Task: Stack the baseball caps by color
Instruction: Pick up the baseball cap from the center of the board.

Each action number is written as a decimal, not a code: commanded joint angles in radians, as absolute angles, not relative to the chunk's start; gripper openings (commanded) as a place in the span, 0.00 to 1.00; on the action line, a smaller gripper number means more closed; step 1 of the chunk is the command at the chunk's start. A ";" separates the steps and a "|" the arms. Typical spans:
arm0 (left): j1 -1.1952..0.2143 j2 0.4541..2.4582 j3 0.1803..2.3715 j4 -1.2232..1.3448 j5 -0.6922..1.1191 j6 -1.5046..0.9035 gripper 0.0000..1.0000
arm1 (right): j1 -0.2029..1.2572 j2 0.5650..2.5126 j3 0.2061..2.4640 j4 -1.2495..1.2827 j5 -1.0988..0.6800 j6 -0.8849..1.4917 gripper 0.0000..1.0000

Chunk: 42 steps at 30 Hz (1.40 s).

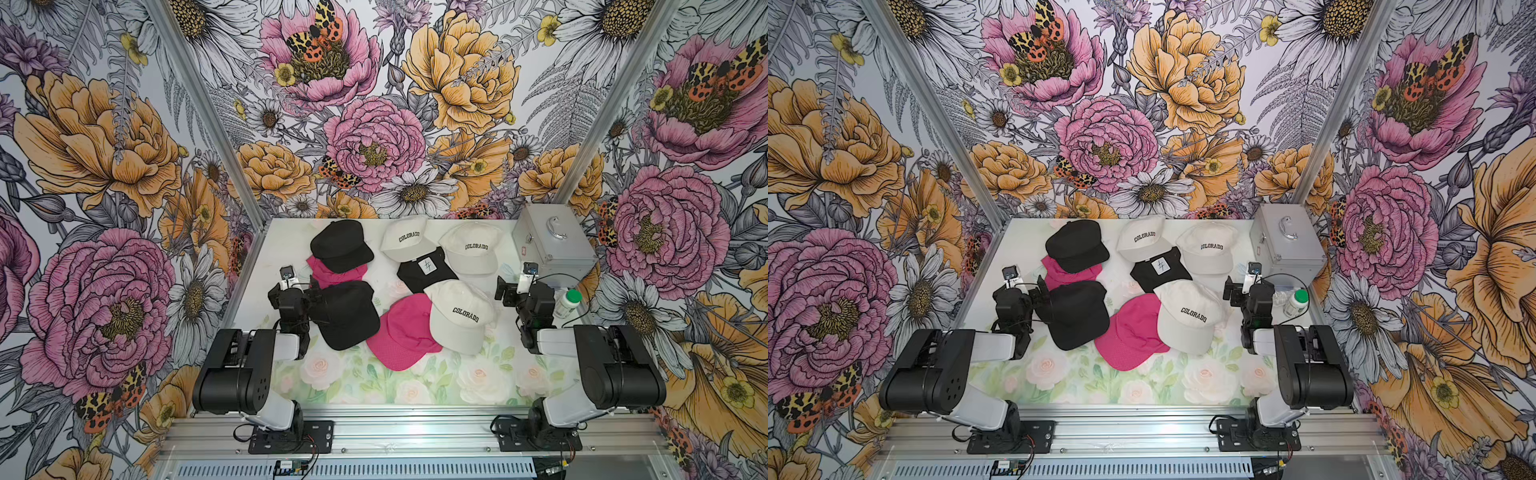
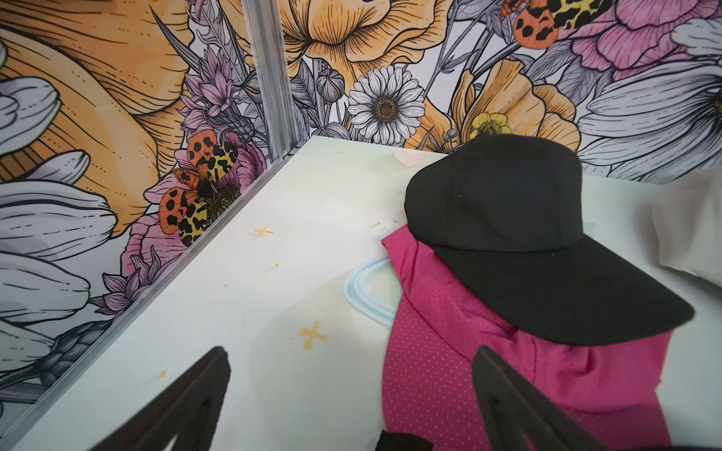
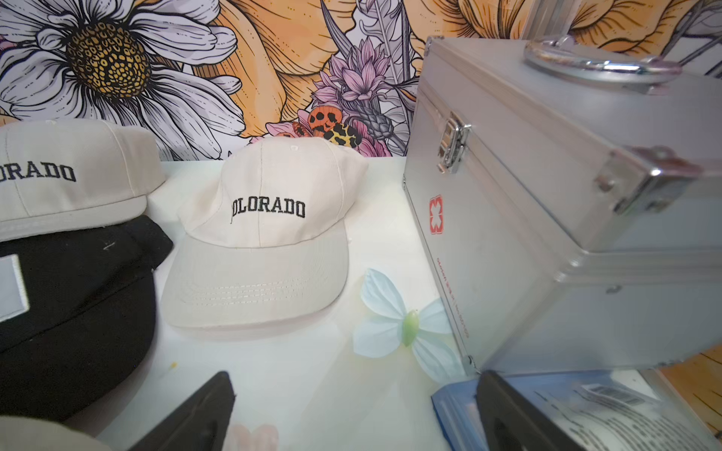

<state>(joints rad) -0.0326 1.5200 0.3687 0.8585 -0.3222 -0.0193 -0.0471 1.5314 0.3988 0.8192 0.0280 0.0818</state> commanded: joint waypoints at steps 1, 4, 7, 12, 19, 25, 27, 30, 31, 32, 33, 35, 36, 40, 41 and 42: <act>-0.037 1.519 0.379 0.876 -0.313 -0.017 0.99 | -0.046 1.526 0.410 0.811 0.018 0.087 0.99; -0.037 1.518 0.379 0.876 -0.313 -0.017 0.99 | -0.045 1.526 0.410 0.810 0.017 0.087 0.99; -0.032 1.519 0.379 0.876 -0.304 -0.020 0.99 | -0.046 1.526 0.410 0.810 0.017 0.086 0.99; -0.032 1.518 0.379 0.875 -0.302 -0.019 0.99 | -0.046 1.526 0.412 0.809 0.017 0.087 0.99; -0.031 1.519 0.379 0.874 -0.300 -0.021 0.99 | -0.046 1.525 0.410 0.809 0.017 0.087 0.99; -0.026 1.519 0.381 0.873 -0.274 -0.017 0.99 | -0.046 1.526 0.410 0.810 0.018 0.086 0.99; -0.032 1.521 0.384 0.869 -0.252 0.000 0.99 | -0.046 1.525 0.410 0.810 0.018 0.086 0.99; -0.032 1.518 0.381 0.870 -0.253 0.000 0.99 | -0.046 1.525 0.407 0.812 0.018 0.087 0.99; -0.037 1.515 0.383 0.871 -0.264 0.003 0.99 | -0.046 1.521 0.408 0.813 0.019 0.087 0.99; -0.048 1.505 0.386 0.865 -0.277 0.008 0.99 | -0.046 1.508 0.421 0.781 0.025 0.091 0.99; -0.052 1.485 0.387 0.844 -0.277 0.016 0.99 | -0.045 1.489 0.437 0.735 0.033 0.095 0.99; -0.088 1.414 0.406 0.758 -0.367 0.030 0.99 | -0.045 1.437 0.497 0.584 0.060 0.100 0.99; -0.113 1.376 0.425 0.696 -0.424 0.041 0.99 | -0.042 1.416 0.530 0.514 0.078 0.106 0.99; -0.272 1.233 0.535 0.427 -0.731 -0.016 0.99 | -0.021 1.343 0.645 0.274 0.132 0.221 0.99; -0.311 1.200 0.577 0.317 -0.759 -0.072 0.99 | -0.007 1.324 0.662 0.232 0.144 0.274 0.99; -0.345 1.175 0.613 0.230 -0.790 -0.132 0.99 | 0.003 1.307 0.671 0.207 0.148 0.309 0.99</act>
